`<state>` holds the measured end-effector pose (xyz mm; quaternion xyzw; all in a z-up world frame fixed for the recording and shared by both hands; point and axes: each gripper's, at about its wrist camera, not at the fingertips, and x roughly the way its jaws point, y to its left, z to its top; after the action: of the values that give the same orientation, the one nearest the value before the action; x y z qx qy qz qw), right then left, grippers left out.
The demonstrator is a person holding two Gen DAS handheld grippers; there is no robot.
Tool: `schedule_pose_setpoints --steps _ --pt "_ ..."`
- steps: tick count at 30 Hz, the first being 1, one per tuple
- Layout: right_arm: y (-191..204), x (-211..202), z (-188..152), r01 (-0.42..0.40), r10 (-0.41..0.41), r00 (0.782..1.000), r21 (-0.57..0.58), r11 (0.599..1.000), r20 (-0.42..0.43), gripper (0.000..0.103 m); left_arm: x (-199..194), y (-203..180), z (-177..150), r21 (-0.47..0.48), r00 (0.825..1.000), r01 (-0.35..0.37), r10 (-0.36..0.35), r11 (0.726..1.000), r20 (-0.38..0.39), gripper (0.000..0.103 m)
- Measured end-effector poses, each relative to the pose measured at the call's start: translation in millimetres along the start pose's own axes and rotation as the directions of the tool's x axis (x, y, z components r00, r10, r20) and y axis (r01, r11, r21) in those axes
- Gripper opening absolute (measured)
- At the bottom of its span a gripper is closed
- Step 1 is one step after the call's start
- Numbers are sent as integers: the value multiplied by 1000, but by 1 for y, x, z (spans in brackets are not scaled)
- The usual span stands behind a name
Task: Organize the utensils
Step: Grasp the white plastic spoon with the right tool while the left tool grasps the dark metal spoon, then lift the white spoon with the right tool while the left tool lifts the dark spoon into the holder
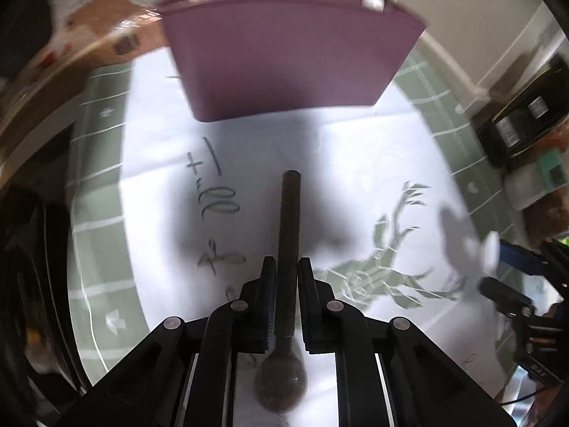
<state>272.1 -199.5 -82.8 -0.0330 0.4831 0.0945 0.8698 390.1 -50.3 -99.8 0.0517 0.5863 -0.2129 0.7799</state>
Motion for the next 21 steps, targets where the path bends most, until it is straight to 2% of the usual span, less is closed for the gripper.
schedule_pose_setpoints --steps 4,9,14,16,21 --pt "9 1 4 -21 21 1000 -3 1000 5 31 -30 5 -28 -82 993 47 -37 995 116 12" --pt "19 -4 9 -17 18 1000 -15 1000 25 31 -65 -1 -46 -118 972 44 -15 992 234 12" --pt "24 -27 20 -5 7 997 -27 1000 80 31 -110 -11 -51 -112 923 20 25 993 384 12" --pt "26 -42 29 3 1 993 -36 999 120 31 -128 -10 -52 -97 907 13 29 995 420 11" --pt "32 -85 62 42 -25 971 -65 997 237 31 -175 -19 -39 -66 857 5 30 998 515 11"
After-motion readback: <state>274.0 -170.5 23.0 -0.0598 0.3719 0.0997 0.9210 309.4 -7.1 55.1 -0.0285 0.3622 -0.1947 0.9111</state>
